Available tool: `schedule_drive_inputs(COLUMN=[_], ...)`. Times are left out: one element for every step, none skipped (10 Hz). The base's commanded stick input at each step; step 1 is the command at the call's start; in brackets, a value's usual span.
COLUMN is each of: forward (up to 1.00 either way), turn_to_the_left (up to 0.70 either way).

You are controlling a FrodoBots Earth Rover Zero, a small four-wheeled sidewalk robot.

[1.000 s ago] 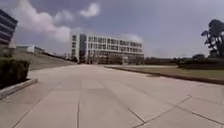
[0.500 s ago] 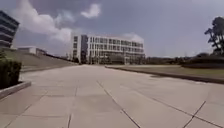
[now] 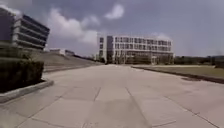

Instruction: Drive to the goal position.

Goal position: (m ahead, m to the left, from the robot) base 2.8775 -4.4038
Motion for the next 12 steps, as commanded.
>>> schedule_drive_inputs(forward=[0.70, 0.70, 0.70, 0.70, 0.70, 0.70, 0.70, 0.70, 0.70, 0.70, 0.70, 0.70], turn_to_the_left=[0.00, 0.00, 0.00, 0.00, 0.00, 0.00, 0.00, 0.00, 0.00, 0.00, 0.00, 0.00])
